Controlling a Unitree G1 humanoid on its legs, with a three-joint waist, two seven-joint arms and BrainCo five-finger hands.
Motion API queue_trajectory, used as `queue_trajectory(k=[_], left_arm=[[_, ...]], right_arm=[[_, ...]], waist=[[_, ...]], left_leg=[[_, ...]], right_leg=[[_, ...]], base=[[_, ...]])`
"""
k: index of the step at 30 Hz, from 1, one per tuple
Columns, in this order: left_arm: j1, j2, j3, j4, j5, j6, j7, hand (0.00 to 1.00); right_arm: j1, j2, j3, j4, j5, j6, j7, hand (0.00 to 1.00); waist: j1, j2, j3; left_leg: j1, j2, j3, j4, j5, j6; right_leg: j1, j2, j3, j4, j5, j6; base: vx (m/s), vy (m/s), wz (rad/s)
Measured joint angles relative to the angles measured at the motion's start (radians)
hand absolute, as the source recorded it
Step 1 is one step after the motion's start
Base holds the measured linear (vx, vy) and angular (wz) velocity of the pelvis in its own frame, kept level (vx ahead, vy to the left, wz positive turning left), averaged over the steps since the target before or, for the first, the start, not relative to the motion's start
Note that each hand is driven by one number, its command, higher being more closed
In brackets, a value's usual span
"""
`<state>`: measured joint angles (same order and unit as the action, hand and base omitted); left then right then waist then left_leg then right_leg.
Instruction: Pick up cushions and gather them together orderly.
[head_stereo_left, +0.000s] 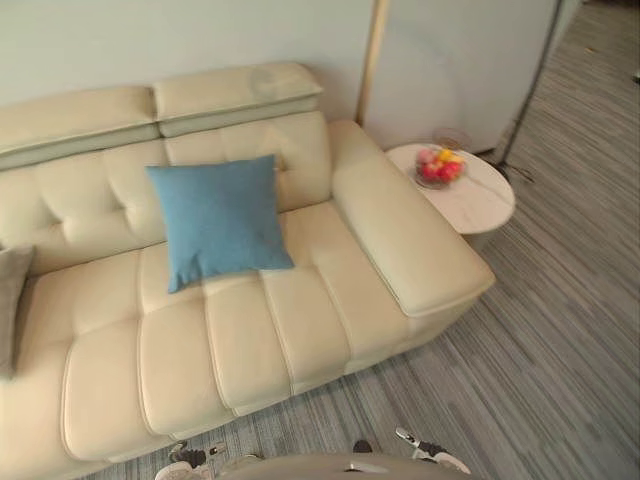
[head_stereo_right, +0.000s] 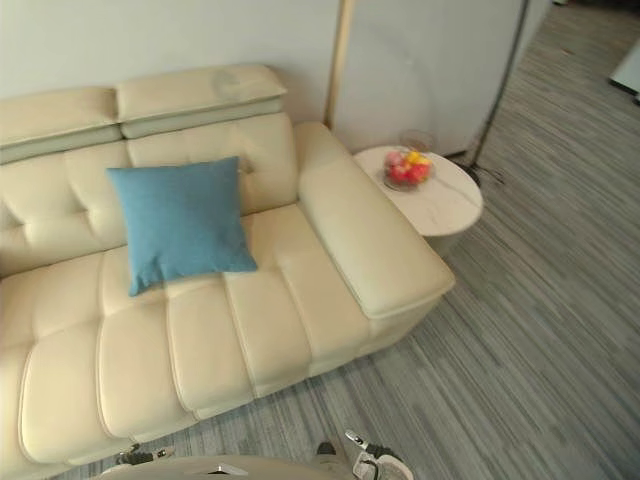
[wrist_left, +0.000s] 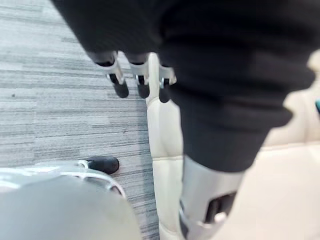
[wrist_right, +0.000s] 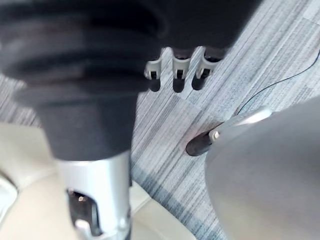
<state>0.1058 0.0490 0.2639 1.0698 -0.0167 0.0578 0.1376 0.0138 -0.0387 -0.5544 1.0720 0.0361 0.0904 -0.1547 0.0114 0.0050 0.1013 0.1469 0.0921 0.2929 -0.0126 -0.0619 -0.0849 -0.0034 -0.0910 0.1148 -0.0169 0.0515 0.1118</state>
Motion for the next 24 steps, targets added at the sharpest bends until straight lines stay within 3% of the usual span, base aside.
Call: queue_trajectory(k=[5, 6, 8, 9, 10, 12, 13, 16, 18, 20, 23, 24], left_arm=[[-0.01, 0.013, 0.0, 0.0, 0.002, 0.0, 0.0, 0.0], [-0.021, 0.015, 0.001, -0.001, 0.002, -0.002, 0.0, 0.0], [-0.027, 0.015, 0.0, -0.001, 0.002, -0.003, 0.0, 0.0], [-0.034, 0.015, -0.001, -0.001, 0.003, -0.003, 0.0, 0.0], [-0.035, 0.015, -0.011, -0.001, 0.003, -0.003, 0.0, 0.0], [-0.041, 0.014, -0.034, -0.001, 0.003, -0.004, -0.001, 0.0], [-0.053, 0.01, -0.056, -0.003, 0.003, -0.01, -0.004, 0.0], [-0.065, -0.02, -0.075, -0.015, 0.003, -0.015, -0.015, 0.0], [-0.065, -0.032, -0.08, -0.01, 0.003, -0.013, -0.015, 0.0], [-0.065, -0.03, -0.082, -0.009, 0.003, -0.012, -0.015, 0.0], [-0.059, -0.034, -0.09, -0.027, 0.001, -0.013, -0.014, 0.0], [-0.061, -0.043, -0.091, -0.037, 0.001, -0.016, -0.015, 0.0]], right_arm=[[0.009, 0.017, 0.017, -0.039, 0.006, 0.0, 0.0, 0.0], [0.001, 0.016, 0.039, -0.039, 0.005, 0.0, 0.0, 0.0], [-0.011, 0.018, 0.04, -0.038, 0.005, 0.001, 0.0, 0.0], [-0.023, 0.021, 0.042, -0.038, 0.004, 0.0, 0.0, 0.0], [-0.022, 0.021, 0.043, -0.039, 0.004, -0.001, 0.0, 0.0], [-0.016, 0.015, 0.053, -0.038, 0.004, -0.008, -0.001, 0.0], [-0.018, -0.002, 0.083, -0.038, -0.004, -0.01, -0.001, 0.0], [-0.019, -0.022, 0.082, -0.034, -0.005, -0.008, -0.001, 0.0], [-0.029, -0.034, 0.082, -0.034, -0.004, -0.009, -0.001, 0.0], [-0.029, -0.041, 0.083, -0.025, -0.004, -0.007, -0.001, 0.0], [-0.027, -0.048, 0.087, -0.018, -0.004, -0.007, -0.002, 0.0], [-0.036, -0.059, 0.103, -0.007, -0.004, -0.005, -0.004, 0.0]], waist=[[-0.023, -0.02, 0.003], [-0.023, -0.013, 0.001], [-0.024, -0.01, 0.011], [-0.021, -0.002, 0.021], [-0.022, -0.003, 0.021], [-0.027, 0.0, 0.021], [-0.043, 0.014, 0.022], [-0.043, 0.036, 0.031], [-0.046, 0.055, 0.044], [-0.047, 0.053, 0.049], [-0.041, 0.037, 0.059], [-0.035, 0.043, 0.062]], left_leg=[[0.017, 0.004, 0.231, 0.07, -0.085, -0.016], [0.019, 0.017, 0.307, 0.083, -0.091, -0.011], [0.029, 0.034, 0.392, 0.09, -0.095, -0.015], [0.05, 0.058, 0.45, 0.101, -0.096, -0.016], [0.068, 0.066, 0.462, 0.102, -0.096, -0.016], [0.088, 0.075, 0.47, 0.104, -0.096, -0.017], [0.103, 0.092, 0.47, 0.104, -0.086, -0.033], [0.109, 0.115, 0.474, 0.104, -0.066, -0.065], [0.116, 0.12, 0.475, 0.118, -0.036, -0.067], [0.093, 0.163, 0.471, 0.274, -0.017, -0.078], [-0.001, 0.241, 0.387, 0.568, 0.02, -0.045], [-0.049, 0.199, 0.288, 0.613, -0.071, -0.046]], right_leg=[[-0.079, 0.034, 0.205, -0.022, 0.072, -0.021], [-0.103, 0.046, 0.179, -0.05, 0.114, -0.059], [-0.129, 0.044, 0.018, -0.052, 0.132, -0.12], [-0.158, 0.028, -0.208, 0.006, 0.111, -0.154], [-0.169, 0.01, -0.352, 0.051, 0.101, -0.174], [-0.17, -0.008, -0.477, 0.096, 0.105, -0.174], [-0.171, 0.0, -0.534, 0.109, 0.078, -0.171], [-0.171, 0.035, -0.506, 0.097, 0.079, -0.153], [-0.172, 0.056, -0.476, 0.09, 0.067, -0.158], [-0.171, 0.056, -0.441, 0.121, 0.026, -0.151], [-0.153, 0.05, -0.371, 0.13, -0.006, -0.152], [-0.142, 0.055, -0.309, 0.118, -0.01, -0.158]], base=[[-0.04, 0.021, -1.44], [-0.01, -0.051, -1.64], [0.02, -0.084, -1.48], [0.06, -0.131, -1.42], [0.06, -0.114, -1.36], [0.08, -0.133, -0.75], [0.13, -0.186, -0.46], [0.07, -0.103, -0.41], [0.03, -0.072, -0.56], [0.07, -0.077, -0.46], [0.08, -0.021, -0.59], [0.1, 0.042, -0.8]])
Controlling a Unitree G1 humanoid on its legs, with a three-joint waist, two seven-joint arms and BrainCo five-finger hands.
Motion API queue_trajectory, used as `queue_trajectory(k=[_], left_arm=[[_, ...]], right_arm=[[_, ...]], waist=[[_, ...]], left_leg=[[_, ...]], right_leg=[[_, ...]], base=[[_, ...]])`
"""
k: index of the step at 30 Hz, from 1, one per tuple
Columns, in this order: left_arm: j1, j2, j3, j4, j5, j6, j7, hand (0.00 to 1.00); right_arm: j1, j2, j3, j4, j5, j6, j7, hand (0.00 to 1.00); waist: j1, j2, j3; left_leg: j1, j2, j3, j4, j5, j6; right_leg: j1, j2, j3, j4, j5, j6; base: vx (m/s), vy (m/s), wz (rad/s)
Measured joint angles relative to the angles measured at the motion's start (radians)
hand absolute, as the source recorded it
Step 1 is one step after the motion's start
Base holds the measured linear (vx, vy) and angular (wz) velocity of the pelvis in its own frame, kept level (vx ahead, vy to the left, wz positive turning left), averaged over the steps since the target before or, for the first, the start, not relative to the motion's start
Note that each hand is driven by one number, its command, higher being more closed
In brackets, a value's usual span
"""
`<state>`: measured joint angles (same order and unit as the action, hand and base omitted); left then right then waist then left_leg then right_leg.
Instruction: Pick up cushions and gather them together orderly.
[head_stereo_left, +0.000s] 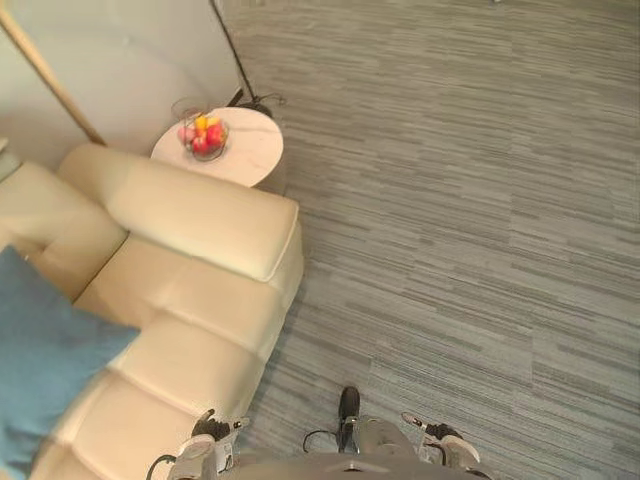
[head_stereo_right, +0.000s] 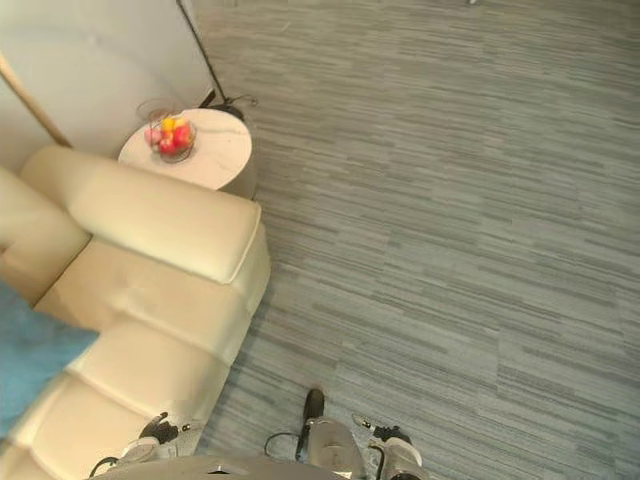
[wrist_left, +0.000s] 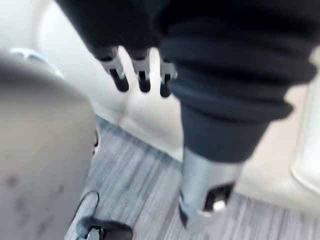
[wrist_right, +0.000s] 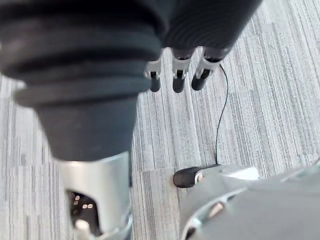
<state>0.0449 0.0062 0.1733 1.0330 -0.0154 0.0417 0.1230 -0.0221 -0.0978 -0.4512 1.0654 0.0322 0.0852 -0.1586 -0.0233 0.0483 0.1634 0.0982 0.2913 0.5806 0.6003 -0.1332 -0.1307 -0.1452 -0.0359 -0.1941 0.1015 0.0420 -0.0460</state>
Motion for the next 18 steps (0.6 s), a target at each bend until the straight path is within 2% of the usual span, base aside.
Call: queue_trajectory(k=[1, 3, 5, 7, 9, 10, 11, 12, 15, 16, 18], left_arm=[[0.0, -0.001, 0.0, 0.0, 0.0, -0.001, 0.0, 0.0], [0.0, 0.0, 0.0, -0.009, -0.001, -0.008, 0.001, 0.0], [0.002, 0.0, 0.002, -0.019, -0.001, -0.009, 0.002, 0.0], [0.006, -0.008, 0.024, -0.041, -0.001, -0.009, 0.003, 0.0], [0.003, -0.012, 0.033, -0.041, 0.0, -0.009, 0.003, 0.0], [0.0, -0.019, 0.048, -0.041, 0.0, -0.009, 0.003, 0.0], [-0.001, -0.03, 0.065, -0.041, 0.0, -0.008, 0.003, 0.0], [-0.001, -0.038, 0.079, -0.041, 0.0, -0.007, 0.004, 0.0], [-0.007, -0.028, 0.096, -0.044, 0.001, -0.006, 0.005, 0.0], [-0.002, -0.028, 0.102, -0.045, 0.001, -0.006, 0.006, 0.0], [0.004, -0.028, 0.103, -0.045, 0.001, -0.006, 0.006, 0.0]], right_arm=[[-0.003, -0.002, 0.0, 0.005, 0.0, 0.0, -0.001, 0.0], [-0.001, -0.005, -0.001, 0.024, 0.0, 0.007, -0.003, 0.0], [0.002, 0.0, -0.002, 0.024, 0.0, 0.007, -0.003, 0.0], [0.013, 0.016, -0.005, 0.007, 0.0, 0.006, -0.002, 0.0], [0.018, 0.022, -0.005, -0.008, 0.0, 0.006, -0.002, 0.0], [0.03, 0.028, -0.009, -0.029, 0.001, 0.006, -0.003, 0.0], [0.041, 0.033, -0.025, -0.046, 0.001, 0.004, -0.003, 0.0], [0.057, 0.039, -0.026, -0.072, 0.002, 0.005, -0.004, 0.0], [0.078, 0.063, -0.025, -0.107, 0.002, -0.001, -0.004, 0.0], [0.085, 0.07, -0.025, -0.108, 0.002, -0.001, -0.004, 0.0], [0.091, 0.07, -0.024, -0.108, 0.001, -0.002, -0.003, 0.0]], waist=[[-0.001, 0.0, 0.002], [0.014, -0.003, 0.004], [0.021, -0.005, 0.005], [0.035, -0.005, 0.005], [0.046, -0.004, 0.004], [0.051, 0.005, 0.002], [0.054, 0.018, 0.002], [0.055, 0.026, 0.001], [0.051, -0.01, 0.003], [0.054, -0.014, 0.0], [0.054, -0.011, -0.003]], left_leg=[[-0.011, -0.015, -0.024, 0.002, -0.023, 0.002], [-0.065, -0.114, -0.133, -0.066, -0.11, 0.016], [-0.081, -0.139, -0.161, -0.119, -0.118, 0.03], [-0.126, -0.179, -0.264, -0.258, -0.117, 0.036], [-0.137, -0.187, -0.338, -0.336, -0.113, 0.042], [-0.137, -0.183, -0.385, -0.384, -0.11, 0.048], [-0.135, -0.179, -0.399, -0.39, -0.063, 0.061], [-0.13, -0.186, -0.396, -0.382, -0.055, 0.071], [-0.104, -0.208, -0.356, -0.378, -0.086, 0.079], [-0.075, -0.213, -0.324, -0.38, -0.095, 0.083], [-0.043, -0.215, -0.288, -0.393, -0.104, 0.085]], right_leg=[[0.006, 0.001, 0.012, -0.007, 0.0, -0.001], [0.06, 0.004, 0.098, -0.057, 0.0, 0.0], [0.074, 0.004, 0.124, -0.068, -0.002, 0.003], [0.081, 0.008, 0.151, -0.087, -0.009, 0.013], [0.081, 0.011, 0.154, -0.093, -0.011, 0.018], [0.08, 0.021, 0.156, -0.093, -0.006, 0.032], [0.083, 0.033, 0.16, -0.089, 0.002, 0.045], [0.094, 0.033, 0.161, -0.091, 0.009, 0.058], [0.078, 0.005, 0.173, -0.032, 0.002, 0.07], [0.074, -0.001, 0.196, 0.009, -0.011, 0.09], [0.073, -0.001, 0.216, 0.036, -0.032, 0.106]], base=[[0.12, 0.058, -0.85], [0.13, 0.055, -0.76], [0.08, 0.071, -0.61], [0.04, 0.117, -1.05], [0.03, 0.156, -1.07], [0.03, 0.219, -1.14], [0.06, 0.236, -1.0], [0.1, 0.243, -0.78], [0.16, 0.224, -0.4], [0.15, 0.166, -0.3], [0.23, 0.173, -0.47]])
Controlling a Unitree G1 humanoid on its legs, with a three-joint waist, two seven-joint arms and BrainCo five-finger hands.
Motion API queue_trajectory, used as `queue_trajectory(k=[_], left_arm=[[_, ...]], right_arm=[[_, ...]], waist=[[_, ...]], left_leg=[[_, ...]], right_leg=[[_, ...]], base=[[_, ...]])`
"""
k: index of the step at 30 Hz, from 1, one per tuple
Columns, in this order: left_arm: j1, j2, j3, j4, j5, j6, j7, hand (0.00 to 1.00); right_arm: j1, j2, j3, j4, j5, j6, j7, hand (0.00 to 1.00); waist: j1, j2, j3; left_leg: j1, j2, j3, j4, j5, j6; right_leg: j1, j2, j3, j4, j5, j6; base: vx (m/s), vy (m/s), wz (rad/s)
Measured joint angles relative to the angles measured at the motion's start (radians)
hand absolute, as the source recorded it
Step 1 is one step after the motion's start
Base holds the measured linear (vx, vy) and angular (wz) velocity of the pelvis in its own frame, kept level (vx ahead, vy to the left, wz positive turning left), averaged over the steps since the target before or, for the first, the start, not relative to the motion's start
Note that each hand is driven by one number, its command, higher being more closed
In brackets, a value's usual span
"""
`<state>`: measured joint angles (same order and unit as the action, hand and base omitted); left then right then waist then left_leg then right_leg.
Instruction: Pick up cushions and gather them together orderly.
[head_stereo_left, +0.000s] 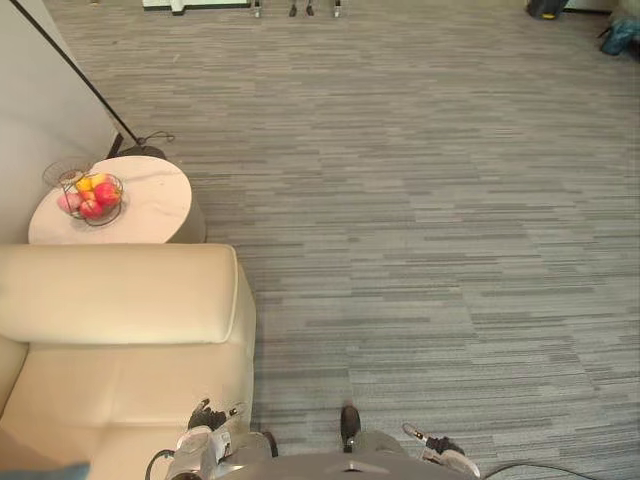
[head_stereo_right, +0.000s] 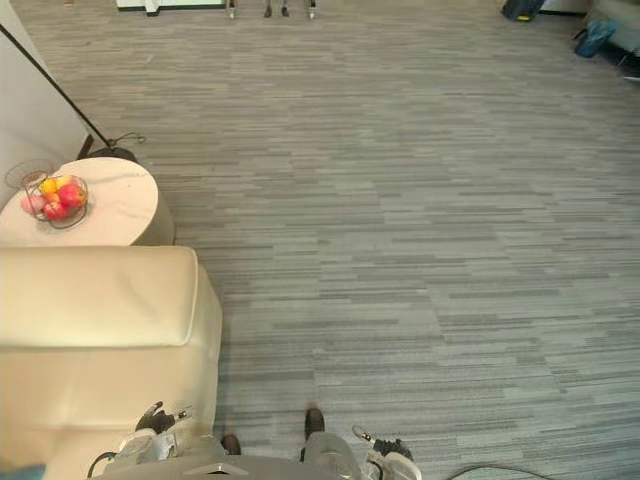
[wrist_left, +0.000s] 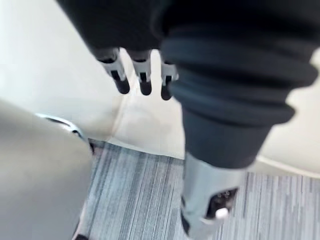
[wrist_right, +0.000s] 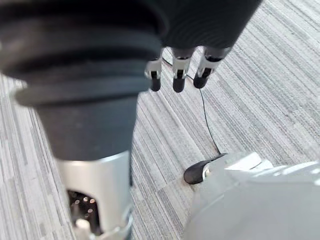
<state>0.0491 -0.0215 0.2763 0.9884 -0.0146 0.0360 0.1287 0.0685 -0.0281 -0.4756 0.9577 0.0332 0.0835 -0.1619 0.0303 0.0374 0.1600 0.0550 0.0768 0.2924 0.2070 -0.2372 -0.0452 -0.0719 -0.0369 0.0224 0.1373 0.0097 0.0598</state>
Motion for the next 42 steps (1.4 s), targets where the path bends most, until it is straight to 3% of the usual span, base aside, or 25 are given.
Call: queue_trajectory(k=[3, 6, 7, 8, 9, 10, 12, 13, 15, 16, 17, 18, 19, 20, 21, 23, 24, 26, 29, 32, 34, 35, 37, 38, 42], left_arm=[[0.003, 0.0, -0.001, 0.004, 0.004, 0.002, -0.001, 0.0], [0.005, -0.015, -0.001, 0.012, 0.018, 0.003, -0.002, 0.0], [0.004, -0.016, -0.002, 0.017, 0.019, 0.003, -0.002, 0.0], [0.003, -0.014, -0.009, 0.024, 0.021, -0.002, -0.003, 0.0], [0.005, -0.012, -0.021, 0.026, 0.021, -0.003, -0.003, 0.0], [0.01, -0.015, -0.044, 0.031, 0.021, -0.003, -0.003, 0.0], [0.01, -0.005, -0.065, 0.047, 0.022, 0.001, -0.004, 0.0], [0.009, 0.006, -0.074, 0.045, 0.022, 0.001, -0.005, 0.0], [0.002, 0.05, -0.105, 0.044, 0.028, 0.001, -0.004, 0.0], [0.003, 0.056, -0.11, 0.044, 0.029, 0.001, -0.004, 0.0], [0.003, 0.061, -0.111, 0.042, 0.027, 0.0, -0.002, 0.0], [0.004, 0.062, -0.111, 0.041, 0.026, 0.0, -0.001, 0.0], [0.004, 0.062, -0.114, 0.04, 0.026, 0.0, 0.0, 0.0], [0.004, 0.061, -0.125, 0.036, 0.024, 0.0, -0.001, 0.0], [0.005, 0.06, -0.134, 0.033, 0.02, 0.0, 0.0, 0.0], [0.005, 0.054, -0.147, 0.022, 0.017, -0.001, -0.001, 0.0], [0.006, 0.052, -0.154, 0.023, 0.017, -0.002, -0.001, 0.0], [0.008, 0.054, -0.156, 0.023, 0.017, -0.002, -0.001, 0.0], [0.02, 0.061, -0.15, 0.022, 0.017, -0.002, 0.0, 0.0], [0.016, 0.063, -0.133, 0.022, 0.017, -0.002, -0.001, 0.0], [0.014, 0.084, -0.116, 0.003, 0.017, -0.002, -0.001, 0.0], [0.006, 0.096, -0.118, 0.001, 0.017, -0.002, -0.001, 0.0], [0.001, 0.095, -0.116, 0.001, 0.017, -0.001, -0.001, 0.0], [0.001, 0.089, -0.112, 0.001, 0.017, -0.001, -0.001, 0.0], [0.01, 0.057, -0.061, -0.037, 0.016, -0.001, 0.001, 0.0]], right_arm=[[-0.012, 0.006, 0.001, 0.002, 0.0, -0.001, 0.001, 0.0], [-0.013, 0.006, 0.0, 0.002, 0.0, -0.003, 0.004, 0.0], [-0.014, 0.004, 0.0, 0.002, 0.0, -0.002, 0.007, 0.0], [-0.024, 0.006, 0.0, 0.015, 0.001, -0.001, 0.008, 0.0], [-0.033, 0.003, -0.002, 0.03, 0.001, -0.002, 0.007, 0.0], [-0.033, -0.006, -0.005, 0.047, 0.001, -0.001, 0.008, 0.0], [-0.056, -0.014, 0.002, 0.053, 0.0, -0.002, 0.009, 0.0], [-0.061, -0.004, 0.001, 0.055, 0.0, -0.004, 0.009, 0.0], [-0.071, 0.011, 0.001, 0.089, 0.0, -0.011, 0.009, 0.0], [-0.071, 0.013, 0.002, 0.093, 0.0, -0.011, 0.008, 0.0], [-0.077, 0.014, 0.004, 0.102, 0.0, -0.011, 0.008, 0.0], [-0.096, 0.011, 0.022, 0.113, 0.0, -0.012, 0.008, 0.0], [-0.105, 0.009, 0.032, 0.116, 0.0, -0.011, 0.007, 0.0], [-0.111, 0.006, 0.034, 0.119, 0.0, -0.011, 0.007, 0.0], [-0.11, -0.002, 0.034, 0.119, 0.0, -0.011, 0.007, 0.0], [-0.118, -0.022, 0.041, 0.118, -0.001, -0.013, 0.007, 0.0], [-0.117, -0.034, 0.042, 0.12, 0.0, -0.013, 0.006, 0.0], [-0.117, -0.045, 0.04, 0.121, 0.0, -0.011, 0.006, 0.0], [-0.108, -0.047, 0.038, 0.12, 0.0, -0.01, 0.006, 0.0], [-0.099, -0.042, 0.027, 0.12, 0.0, -0.011, 0.006, 0.0], [-0.1, -0.022, 0.028, 0.12, 0.002, -0.011, 0.006, 0.0], [-0.098, -0.024, 0.028, 0.12, 0.009, -0.011, 0.004, 0.0], [-0.089, -0.032, 0.023, 0.12, 0.01, -0.01, 0.001, 0.0], [-0.084, -0.046, 0.022, 0.12, 0.011, -0.011, -0.001, 0.0], [-0.08, -0.059, 0.023, 0.118, 0.021, -0.01, -0.011, 0.0]], waist=[[0.002, -0.011, -0.026], [0.001, 0.01, -0.044], [0.003, 0.016, -0.051], [0.01, -0.001, -0.049], [0.011, 0.004, -0.061], [0.002, 0.033, -0.077], [0.001, 0.033, -0.082], [0.001, 0.026, -0.079], [-0.003, -0.022, -0.07], [-0.002, -0.026, -0.068], [0.004, -0.027, -0.067], [0.01, -0.02, -0.065], [0.01, -0.019, -0.064], [0.007, -0.014, -0.06], [0.006, 0.0, -0.052], [0.004, 0.011, -0.034], [0.0, 0.029, -0.029], [0.0, 0.039, -0.02], [0.002, 0.034, -0.016], [-0.005, 0.024, -0.005], [0.003, -0.01, 0.015], [-0.003, -0.02, 0.027], [-0.005, -0.012, 0.033], [-0.005, -0.008, 0.037], [0.024, 0.002, 0.055]], left_leg=[[0.012, -0.018, 0.018, 0.022, 0.008, 0.002], [0.015, -0.034, 0.022, 0.066, 0.02, 0.014], [0.01, -0.047, 0.025, 0.108, 0.027, 0.025], [-0.014, -0.064, -0.004, 0.136, -0.006, 0.036], [0.001, -0.084, -0.022, 0.035, -0.02, 0.051], [0.027, -0.078, -0.051, -0.136, 0.078, 0.045], [0.03, -0.079, -0.014, -0.142, 0.092, 0.052], [0.029, -0.082, -0.003, -0.135, 0.091, 0.052], [0.032, -0.087, 0.024, -0.135, 0.087, 0.057], [0.031, -0.086, 0.032, -0.135, 0.087, 0.057], [0.027, -0.075, 0.054, -0.135, 0.087, 0.057], [0.021, -0.043, 0.099, -0.131, 0.087, 0.057], [0.022, -0.038, 0.117, -0.131, 0.086, 0.057], [0.027, -0.034, 0.14, -0.13, 0.086, 0.055], [0.038, -0.028, 0.16, -0.126, 0.085, 0.055], [0.066, -0.025, 0.189, -0.117, 0.08, 0.046], [0.073, -0.027, 0.203, -0.116, 0.076, 0.038], [0.066, -0.013, 0.206, -0.102, 0.076, 0.036], [0.083, 0.01, 0.224, -0.083, 0.082, 0.025], [0.085, 0.045, 0.267, -0.028, 0.074, 0.0], [0.042, 0.105, 0.302, 0.154, 0.073, -0.001], [-0.009, 0.156, 0.286, 0.313, 0.067, 0.001], [-0.034, 0.181, 0.263, 0.384, 0.057, 0.006], [-0.053, 0.173, 0.235, 0.421, 0.045, 0.005], [-0.147, 0.014, 0.035, 0.391, -0.037, 0.011]], right_leg=[[-0.019, 0.004, 0.03, 0.005, -0.015, 0.001], [-0.013, -0.002, 0.081, -0.011, -0.012, -0.003], [-0.007, -0.016, 0.106, -0.016, -0.01, -0.006], [0.002, -0.053, 0.146, -0.026, -0.009, -0.006], [0.003, -0.057, 0.158, -0.036, -0.009, -0.007], [0.006, -0.041, 0.161, -0.058, -0.004, -0.006], [0.002, -0.033, 0.183, -0.087, 0.021, 0.017], [0.001, -0.035, 0.183, -0.09, 0.028, 0.014], [-0.009, -0.034, 0.188, -0.103, 0.04, 0.016], [-0.013, -0.033, 0.183, -0.111, 0.051, 0.022], [-0.02, -0.023, 0.138, -0.142, 0.096, 0.033], [-0.023, -0.019, -0.036, -0.157, 0.118, -0.034], [-0.033, -0.027, -0.169, -0.127, 0.089, -0.065], [-0.037, -0.047, -0.371, -0.072, 0.036, -0.08], [-0.03, -0.065, -0.488, -0.038, 0.021, -0.083], [-0.031, -0.073, -0.565, 0.009, 0.017, -0.089], [-0.034, -0.057, -0.537, 0.008, 0.018, -0.086], [-0.031, -0.033, -0.475, -0.035, 0.03, -0.069], [-0.012, 0.004, -0.443, -0.108, 0.023, -0.059], [-0.008, 0.036, -0.425, -0.11, -0.054, -0.025], [0.012, 0.052, -0.387, -0.125, -0.101, -0.008], [0.017, 0.053, -0.379, -0.102, -0.097, -0.024], [0.025, 0.062, -0.357, -0.091, -0.097, -0.024], [0.027, 0.064, -0.338, -0.08, -0.097, -0.024], [0.016, 0.07, -0.173, -0.057, -0.1, -0.027]], base=[[0.28, 0.113, -0.57], [0.2, 0.023, -0.64], [0.23, 0.091, -0.81], [0.14, 0.078, -0.82], [0.14, 0.093, -0.74], [0.08, 0.052, -0.74], [0.09, 0.066, -0.74], [0.05, 0.053, -0.46], [0.01, 0.054, -0.35], [-0.02, 0.026, -0.47], [-0.03, -0.037, -0.74], [-0.04, -0.059, -0.83], [-0.04, -0.108, -0.79], [-0.03, -0.098, -0.56], [-0.02, -0.128, -0.61], [-0.02, -0.116, -0.57], [-0.03, -0.118, -0.68], [-0.02, -0.123, -0.71], [-0.04, -0.16, -0.78], [-0.03, -0.116, -0.74], [0.0, -0.192, -0.78], [0.01, -0.169, -0.55], [0.0, -0.05, -0.28], [0.01, 0.0, -0.36], [0.0, 0.023, -0.76]])
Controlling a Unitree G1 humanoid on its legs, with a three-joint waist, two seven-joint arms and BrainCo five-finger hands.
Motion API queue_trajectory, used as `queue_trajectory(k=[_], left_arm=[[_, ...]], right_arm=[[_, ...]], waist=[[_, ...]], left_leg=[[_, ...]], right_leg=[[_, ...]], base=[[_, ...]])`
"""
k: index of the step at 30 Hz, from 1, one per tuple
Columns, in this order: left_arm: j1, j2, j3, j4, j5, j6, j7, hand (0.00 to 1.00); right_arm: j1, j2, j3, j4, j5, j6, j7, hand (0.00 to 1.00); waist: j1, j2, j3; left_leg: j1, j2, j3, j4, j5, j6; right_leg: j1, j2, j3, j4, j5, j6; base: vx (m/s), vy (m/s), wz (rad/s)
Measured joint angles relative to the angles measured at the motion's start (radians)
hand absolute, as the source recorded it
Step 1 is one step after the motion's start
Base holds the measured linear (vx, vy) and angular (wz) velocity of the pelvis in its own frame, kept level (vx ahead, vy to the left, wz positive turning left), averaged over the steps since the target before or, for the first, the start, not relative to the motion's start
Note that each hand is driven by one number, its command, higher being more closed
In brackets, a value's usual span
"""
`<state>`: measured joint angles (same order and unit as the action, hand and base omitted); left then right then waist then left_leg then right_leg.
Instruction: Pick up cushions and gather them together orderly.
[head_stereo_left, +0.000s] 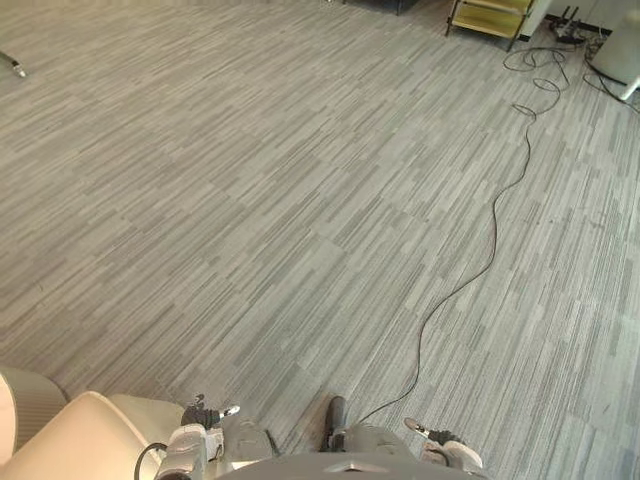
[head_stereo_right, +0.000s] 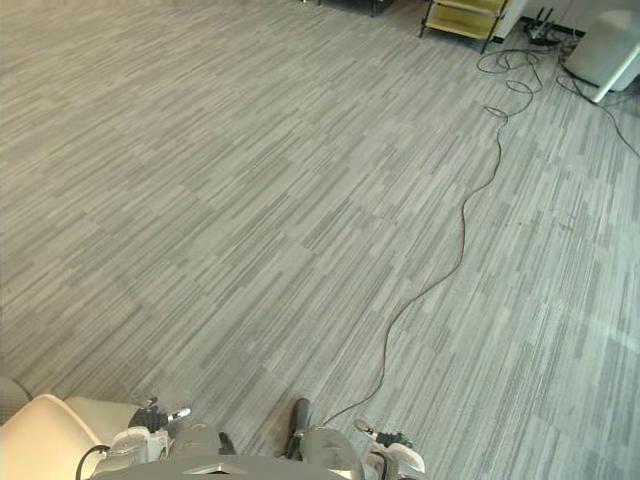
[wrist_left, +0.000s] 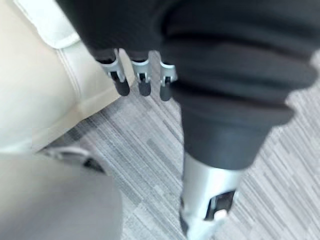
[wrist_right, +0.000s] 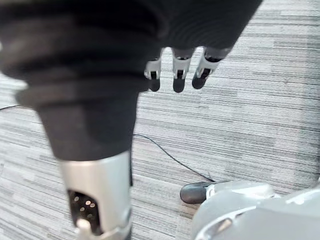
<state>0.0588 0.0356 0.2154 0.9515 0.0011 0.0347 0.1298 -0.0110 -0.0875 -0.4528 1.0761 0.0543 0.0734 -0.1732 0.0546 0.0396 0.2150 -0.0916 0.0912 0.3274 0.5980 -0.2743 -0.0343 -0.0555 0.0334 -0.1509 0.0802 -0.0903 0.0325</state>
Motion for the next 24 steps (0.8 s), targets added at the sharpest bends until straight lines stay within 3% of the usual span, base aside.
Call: queue_trajectory(k=[1, 2, 3, 4, 5, 6, 7, 8, 10, 12, 13, 14, 15, 16, 17, 18, 20, 23, 24], left_arm=[[0.003, 0.001, 0.0, 0.0, 0.0, 0.001, 0.0, 0.0], [0.018, -0.012, -0.001, 0.002, 0.001, 0.003, 0.0, 0.0], [0.026, -0.041, -0.002, 0.002, 0.001, 0.0, 0.0, 0.0], [0.036, -0.034, 0.013, -0.008, 0.0, 0.002, -0.005, 0.0], [0.047, -0.017, 0.021, -0.019, 0.001, 0.004, -0.002, 0.0], [0.062, 0.0, 0.021, -0.026, 0.002, 0.004, 0.006, 0.0], [0.067, -0.012, 0.013, -0.024, -0.001, 0.007, 0.01, 0.0], [0.073, -0.033, 0.044, -0.014, -0.002, 0.016, 0.016, 0.0], [0.09, -0.036, 0.044, -0.018, 0.0, 0.015, 0.019, 0.0], [0.112, -0.035, 0.05, -0.016, -0.001, 0.017, 0.019, 0.0], [0.133, -0.009, 0.058, -0.012, -0.001, 0.018, 0.019, 0.0], [0.129, 0.007, 0.061, 0.003, 0.0, 0.018, 0.022, 0.0], [0.123, 0.012, 0.066, 0.004, 0.0, 0.019, 0.023, 0.0], [0.123, 0.017, 0.064, 0.006, -0.001, 0.022, 0.024, 0.0], [0.123, 0.02, 0.056, 0.005, -0.002, 0.023, 0.027, 0.0], [0.121, 0.022, 0.044, 0.003, -0.008, 0.022, 0.032, 0.0], [0.117, 0.023, 0.028, 0.004, -0.024, 0.022, 0.038, 0.0], [0.1, 0.024, 0.018, 0.009, -0.042, 0.023, 0.038, 0.0], [0.095, 0.022, 0.017, 0.016, -0.047, 0.022, 0.038, 0.0]], right_arm=[[-0.002, 0.0, 0.002, -0.002, 0.0, 0.0, -0.002, 0.0], [0.001, 0.006, 0.008, -0.022, 0.002, -0.001, -0.004, 0.0], [0.0, 0.001, 0.011, -0.092, 0.025, -0.001, -0.009, 0.0], [0.016, 0.01, 0.028, -0.122, 0.026, -0.003, -0.012, 0.0], [0.038, 0.026, 0.028, -0.128, 0.027, -0.007, -0.011, 0.0], [0.052, 0.043, 0.026, -0.12, 0.033, -0.002, -0.015, 0.0], [0.047, 0.034, 0.022, -0.123, 0.037, -0.001, -0.015, 0.0], [0.043, 0.031, 0.017, -0.13, 0.037, -0.005, -0.015, 0.0], [0.048, 0.041, 0.019, -0.13, 0.036, -0.004, -0.017, 0.0], [0.07, 0.06, 0.02, -0.131, 0.035, -0.004, -0.016, 0.0], [0.098, 0.08, 0.016, -0.13, 0.035, -0.004, -0.016, 0.0], [0.124, 0.098, 0.015, -0.125, 0.035, -0.004, -0.013, 0.0], [0.116, 0.109, 0.003, -0.127, 0.033, -0.005, -0.01, 0.0], [0.103, 0.111, -0.002, -0.127, 0.03, -0.005, -0.009, 0.0], [0.1, 0.109, -0.002, -0.128, 0.028, -0.006, -0.009, 0.0], [0.096, 0.107, -0.001, -0.126, 0.027, -0.011, -0.008, 0.0], [0.084, 0.098, 0.001, -0.125, 0.023, -0.014, -0.006, 0.0], [0.056, 0.088, -0.002, -0.119, 0.022, -0.026, -0.003, 0.0], [0.036, 0.077, -0.002, -0.116, 0.022, -0.026, -0.002, 0.0]], waist=[[0.003, 0.001, 0.0], [0.008, 0.033, -0.016], [0.032, 0.1, -0.018], [0.03, 0.069, -0.011], [0.03, 0.045, -0.009], [0.03, 0.001, -0.01], [0.027, 0.027, -0.018], [0.029, 0.034, -0.025], [0.048, 0.026, -0.038], [0.057, 0.008, -0.067], [0.052, -0.03, -0.116], [0.051, -0.071, -0.144], [0.056, -0.083, -0.139], [0.05, -0.087, -0.131], [0.048, -0.084, -0.123], [0.045, -0.068, -0.103], [0.027, -0.062, -0.098], [0.016, -0.052, -0.083], [0.001, -0.043, -0.072]], left_leg=[[-0.002, -0.014, -0.009, -0.043, -0.002, 0.004], [-0.011, -0.015, -0.038, -0.201, -0.011, 0.011], [-0.031, 0.05, -0.024, -0.251, 0.017, 0.019], [-0.03, 0.021, -0.007, -0.228, 0.018, 0.019], [-0.035, -0.001, 0.012, -0.195, 0.018, 0.015], [-0.091, 0.02, 0.017, -0.034, -0.02, -0.001], [-0.147, 0.03, -0.028, 0.052, -0.031, -0.004], [-0.214, 0.008, -0.116, 0.052, -0.057, -0.015], [-0.24, -0.005, -0.135, -0.07, -0.003, -0.002], [-0.235, -0.013, -0.135, -0.123, 0.093, 0.031], [-0.219, -0.054, -0.112, -0.139, 0.067, 0.04], [-0.201, -0.08, -0.079, -0.154, 0.041, 0.055], [-0.169, -0.082, -0.051, -0.152, 0.023, 0.068], [-0.11, -0.086, -0.041, -0.156, 0.0, 0.08], [-0.066, -0.087, -0.041, -0.166, -0.012, 0.086], [0.006, -0.086, -0.045, -0.181, -0.023, 0.094], [0.159, -0.078, -0.063, -0.259, -0.034, 0.106], [0.272, -0.053, -0.072, -0.372, -0.042, 0.087], [0.311, -0.031, -0.074, -0.393, -0.04, 0.083]], right_leg=[[0.0, 0.002, 0.016, -0.012, 0.0, 0.0], [0.009, 0.039, 0.045, -0.044, -0.011, -0.007], [-0.107, 0.049, -0.024, 0.311, -0.086, -0.094], [-0.119, 0.001, -0.029, 0.477, -0.157, -0.092], [-0.08, -0.044, -0.017, 0.529, -0.234, -0.081], [-0.008, -0.072, 0.021, 0.436, -0.349, -0.041], [0.004, -0.037, 0.045, 0.407, -0.343, -0.04], [0.026, -0.026, 0.072, 0.33, -0.319, -0.037], [0.048, -0.035, 0.118, 0.262, -0.302, -0.024], [0.053, -0.056, 0.154, 0.276, -0.329, -0.004], [0.048, -0.094, 0.172, 0.298, -0.347, 0.035], [0.001, -0.124, 0.198, 0.415, -0.347, 0.106], [-0.051, -0.137, 0.206, 0.56, -0.32, 0.158], [-0.098, -0.149, 0.201, 0.739, -0.235, 0.224], [-0.117, -0.154, 0.193, 0.83, -0.175, 0.233], [-0.131, -0.165, 0.168, 0.951, -0.138, 0.229], [-0.182, -0.225, 0.021, 1.091, -0.15, 0.105], [-0.285, -0.242, -0.096, 1.001, -0.202, 0.039], [-0.31, -0.235, -0.155, 0.841, -0.209, 0.02]], base=[[-0.03, 0.016, -1.13], [-0.02, -0.009, -1.42], [0.01, -0.007, -1.35], [0.04, -0.015, -0.85], [0.09, -0.076, -0.17], [0.07, -0.086, -0.11], [0.07, -0.068, -0.31], [0.09, 0.042, -0.62], [0.2, 0.102, -0.74], [0.37, 0.181, -0.58], [0.57, 0.146, -0.37], [0.68, 0.132, -0.42], [0.64, 0.082, -0.48], [0.48, 0.091, -0.4], [0.37, 0.076, -0.23], [0.35, 0.045, -0.08], [0.49, 0.004, -0.02], [0.4, -0.069, -0.02], [0.4, -0.15, 0.11]])
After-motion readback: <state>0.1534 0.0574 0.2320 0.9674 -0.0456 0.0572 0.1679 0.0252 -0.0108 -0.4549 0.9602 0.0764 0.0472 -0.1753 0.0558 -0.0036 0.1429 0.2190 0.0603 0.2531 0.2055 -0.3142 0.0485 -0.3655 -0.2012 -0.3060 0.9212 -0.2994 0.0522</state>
